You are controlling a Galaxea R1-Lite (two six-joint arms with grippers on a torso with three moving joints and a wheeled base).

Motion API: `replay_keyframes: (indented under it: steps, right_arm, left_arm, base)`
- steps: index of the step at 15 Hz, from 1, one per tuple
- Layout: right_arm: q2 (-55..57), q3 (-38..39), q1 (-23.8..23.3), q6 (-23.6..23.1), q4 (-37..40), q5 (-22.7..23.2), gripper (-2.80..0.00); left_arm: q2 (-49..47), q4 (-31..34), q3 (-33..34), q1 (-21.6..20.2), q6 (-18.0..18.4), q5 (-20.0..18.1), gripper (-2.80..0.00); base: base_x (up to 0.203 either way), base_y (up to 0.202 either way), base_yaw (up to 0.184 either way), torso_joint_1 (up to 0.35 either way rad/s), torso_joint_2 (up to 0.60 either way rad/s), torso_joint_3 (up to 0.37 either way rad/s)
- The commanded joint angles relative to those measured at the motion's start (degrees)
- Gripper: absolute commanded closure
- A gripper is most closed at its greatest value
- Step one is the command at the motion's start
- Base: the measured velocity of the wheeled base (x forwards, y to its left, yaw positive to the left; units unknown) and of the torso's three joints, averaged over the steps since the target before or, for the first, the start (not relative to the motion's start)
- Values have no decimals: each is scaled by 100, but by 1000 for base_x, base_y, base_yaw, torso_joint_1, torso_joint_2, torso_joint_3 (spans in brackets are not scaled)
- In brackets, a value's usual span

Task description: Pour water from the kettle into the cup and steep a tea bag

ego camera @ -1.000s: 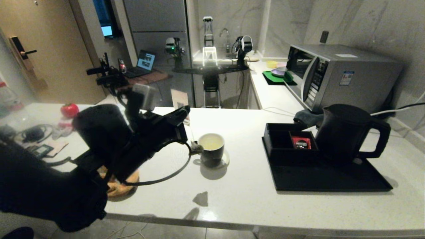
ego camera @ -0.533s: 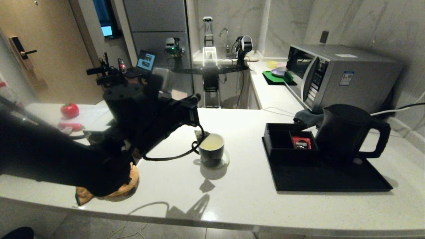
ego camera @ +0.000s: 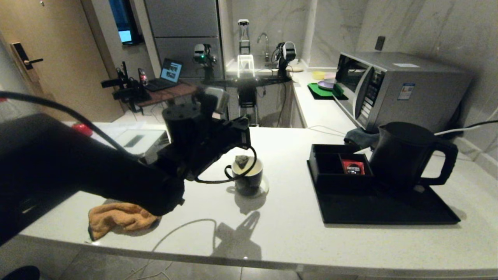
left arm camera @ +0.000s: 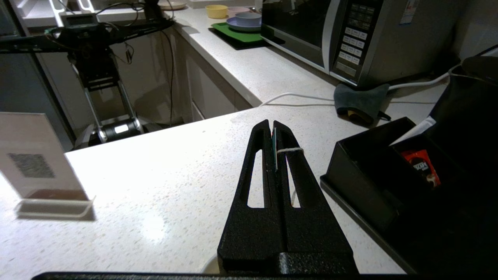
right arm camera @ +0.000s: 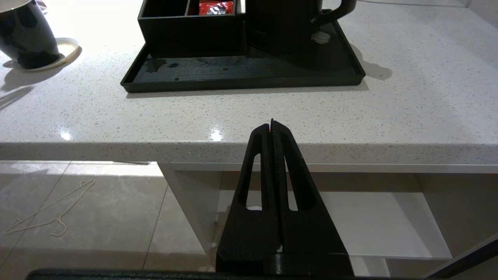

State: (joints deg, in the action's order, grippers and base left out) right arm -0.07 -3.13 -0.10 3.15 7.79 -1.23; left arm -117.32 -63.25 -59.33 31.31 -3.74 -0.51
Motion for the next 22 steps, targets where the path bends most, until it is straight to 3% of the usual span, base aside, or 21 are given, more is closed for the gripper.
replay_keyframes:
  steps: [1,8,22]
  right_arm:
    - [7,5,1,1,3,0,0]
    - [7,-3,1,1,3,0,0]
    - [7,-3,1,1,3,0,0]
  left_arm:
    - [-390,-45,-238,41,-4,-2,0]
    - [-724,-44,-454,42,-4,-19,0]
    - [-477,-47,-553,7,-4,-2,0]
  base:
    - [0,0,0,0,0,0]
    - [0,0,0,0,0,0]
    - [0,0,0,0,0,0]
